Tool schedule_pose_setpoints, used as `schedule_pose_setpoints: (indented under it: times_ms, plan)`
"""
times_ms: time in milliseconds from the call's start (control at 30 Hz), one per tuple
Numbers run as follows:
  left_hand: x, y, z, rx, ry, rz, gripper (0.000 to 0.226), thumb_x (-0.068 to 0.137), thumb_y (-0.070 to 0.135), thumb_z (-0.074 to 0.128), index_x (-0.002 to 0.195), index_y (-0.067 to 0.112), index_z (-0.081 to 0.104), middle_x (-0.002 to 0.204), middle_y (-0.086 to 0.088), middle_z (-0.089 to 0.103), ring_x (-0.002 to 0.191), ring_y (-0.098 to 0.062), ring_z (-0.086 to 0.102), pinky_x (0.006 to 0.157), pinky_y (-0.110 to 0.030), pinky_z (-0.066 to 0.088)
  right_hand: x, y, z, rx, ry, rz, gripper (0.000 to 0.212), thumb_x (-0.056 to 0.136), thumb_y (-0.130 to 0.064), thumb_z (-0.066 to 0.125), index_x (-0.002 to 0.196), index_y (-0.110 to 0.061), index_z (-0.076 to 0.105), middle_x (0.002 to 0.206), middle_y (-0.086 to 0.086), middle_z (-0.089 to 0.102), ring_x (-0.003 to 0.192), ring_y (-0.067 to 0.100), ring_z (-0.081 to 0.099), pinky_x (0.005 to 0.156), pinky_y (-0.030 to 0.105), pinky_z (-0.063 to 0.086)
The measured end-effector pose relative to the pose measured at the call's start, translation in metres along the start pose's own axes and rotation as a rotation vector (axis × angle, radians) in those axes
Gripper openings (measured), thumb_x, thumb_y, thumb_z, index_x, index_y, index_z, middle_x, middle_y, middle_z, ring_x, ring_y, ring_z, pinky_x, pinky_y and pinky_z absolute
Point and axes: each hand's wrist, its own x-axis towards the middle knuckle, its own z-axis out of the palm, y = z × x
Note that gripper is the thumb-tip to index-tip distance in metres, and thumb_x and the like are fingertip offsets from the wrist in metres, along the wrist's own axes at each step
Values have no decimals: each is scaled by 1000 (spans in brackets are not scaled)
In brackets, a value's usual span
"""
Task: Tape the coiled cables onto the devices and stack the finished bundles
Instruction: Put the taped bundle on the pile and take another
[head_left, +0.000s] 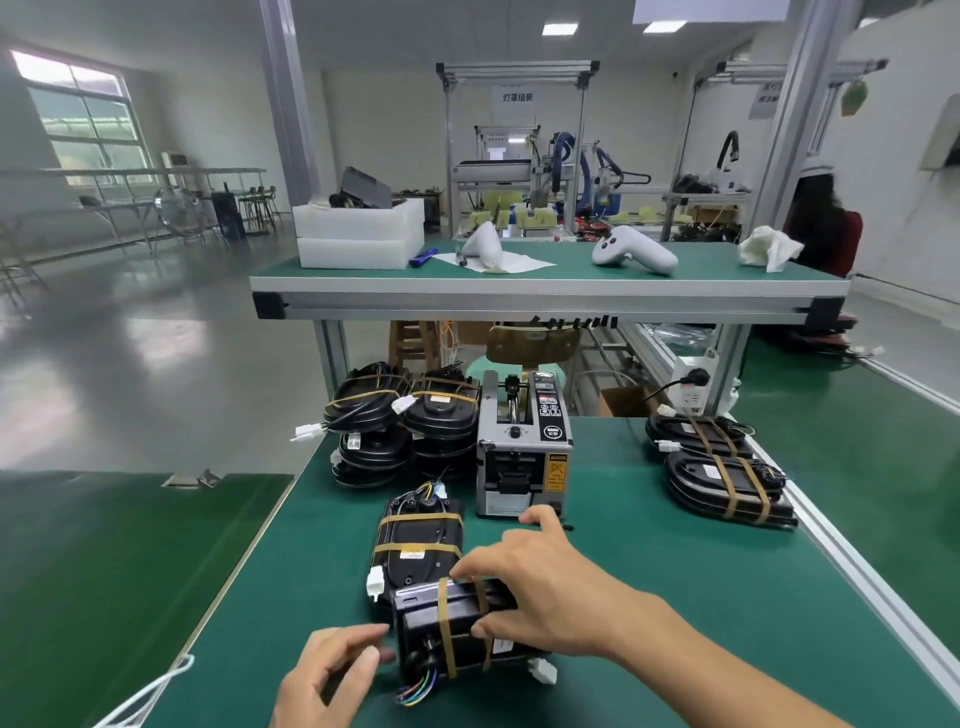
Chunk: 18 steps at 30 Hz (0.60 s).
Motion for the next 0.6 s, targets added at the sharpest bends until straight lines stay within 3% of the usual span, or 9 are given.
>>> schedule_pose_setpoints:
  times_ms: [100, 167, 233, 367, 600]
  plan:
    - [0, 1, 1, 12, 6, 125, 17, 85, 33, 74, 94, 43, 84, 92, -7, 78, 91, -4, 72, 84, -11, 51, 2, -1, 5, -14, -5, 0, 50, 91, -56, 70, 135, -38, 56, 118, -13, 71, 106, 10, 51, 119, 43, 9]
    - [3, -1, 0, 78, 31, 218, 27, 79, 51, 67, 103, 48, 80, 89, 5, 79, 95, -4, 65, 88, -13, 49, 4, -2, 7, -20, -4, -1, 50, 92, -56, 69, 136, -37, 56, 116, -13, 71, 105, 10, 50, 119, 42, 8]
    - [6, -6, -1, 103, 14, 249, 36, 78, 55, 66, 112, 50, 76, 90, 17, 78, 100, -2, 60, 91, -11, 47, 5, -2, 8, -23, -1, -3, 50, 92, -56, 68, 137, -37, 56, 113, -12, 71, 103, 11, 49, 119, 42, 8]
    - [7, -22, -1, 172, -27, 259, 41, 78, 63, 70, 118, 56, 72, 99, 22, 76, 112, 1, 57, 97, -8, 43, 4, -3, 9, -7, 10, 5, 50, 93, -55, 68, 137, -37, 56, 110, -10, 70, 102, 12, 48, 119, 41, 9]
    - [6, -23, 1, 158, -65, 186, 46, 70, 67, 77, 115, 55, 76, 102, 16, 77, 116, -1, 61, 99, -7, 43, 1, -4, 10, 11, 24, 17, 47, 92, -52, 69, 136, -39, 56, 106, -13, 68, 98, 12, 44, 118, 42, 14]
